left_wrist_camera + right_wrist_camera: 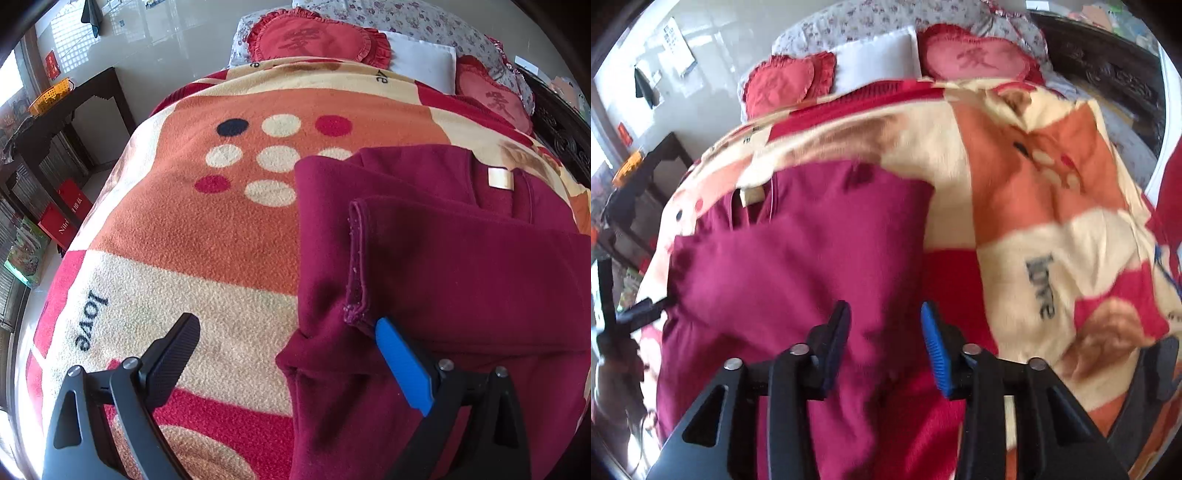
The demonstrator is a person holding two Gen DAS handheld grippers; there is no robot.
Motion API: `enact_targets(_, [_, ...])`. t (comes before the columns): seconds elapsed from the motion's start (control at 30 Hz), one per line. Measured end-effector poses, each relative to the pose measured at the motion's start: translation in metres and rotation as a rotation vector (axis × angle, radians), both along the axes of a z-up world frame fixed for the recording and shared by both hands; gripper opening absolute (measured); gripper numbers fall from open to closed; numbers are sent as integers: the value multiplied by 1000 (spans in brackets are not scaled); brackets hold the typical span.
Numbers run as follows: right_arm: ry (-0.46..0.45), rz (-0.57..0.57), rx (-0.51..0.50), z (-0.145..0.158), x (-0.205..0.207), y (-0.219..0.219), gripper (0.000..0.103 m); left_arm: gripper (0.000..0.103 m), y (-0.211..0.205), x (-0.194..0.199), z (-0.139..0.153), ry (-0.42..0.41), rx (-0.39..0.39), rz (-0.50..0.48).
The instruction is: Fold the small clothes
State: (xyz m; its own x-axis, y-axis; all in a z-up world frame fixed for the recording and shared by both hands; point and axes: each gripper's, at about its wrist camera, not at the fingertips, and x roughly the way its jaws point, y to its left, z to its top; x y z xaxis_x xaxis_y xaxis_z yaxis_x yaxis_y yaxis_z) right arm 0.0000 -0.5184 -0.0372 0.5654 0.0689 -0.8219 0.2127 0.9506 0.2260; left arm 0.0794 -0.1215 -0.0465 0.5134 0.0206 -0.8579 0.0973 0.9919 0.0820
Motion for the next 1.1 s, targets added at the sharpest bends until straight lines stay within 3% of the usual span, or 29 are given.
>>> enact_targets(0.03, [47,19,21,-10,12,2,35,99,0,0,-1,3,-1,3])
enact_targets(0.1, [117,46,19,-26,24,6,15,99,1,-1,-1,4,-3,4])
enact_targets(0.17, [77,44,-14,-25,20,5,6,99,1,-3,1,2,14,0])
enact_targets(0.33, [40,-40,44,-10,-3,-2,7,99,7,-16,14,-15,31,-6])
enact_targets(0.4, [22,-22,34,-2,-11,6,9,99,10,-22,20,-26,27,-6])
enact_targets(0.43, [48,13,-7,-5,-11,14,14,99,12,-27,24,-31,27,-9])
enact_targets(0.5, [125,28,-113,-19,-7,22,14,99,14,-35,29,-36,32,-13])
enact_targets(0.53, [146,24,-113,-26,-6,20,15,99,15,-40,32,-38,35,-16])
enact_targets(0.63, [121,-18,-2,-13,-21,9,15,99,25,-59,45,-53,32,-27])
enact_targets(0.73, [41,9,79,20,-53,8,15,99,38,-81,54,-56,28,-39])
enact_targets(0.9, [-6,139,142,63,-123,17,19,99,64,-126,63,-23,-32,-63])
enact_targets(1.1, [30,193,126,55,-197,41,24,99,81,-188,56,47,-111,-87])
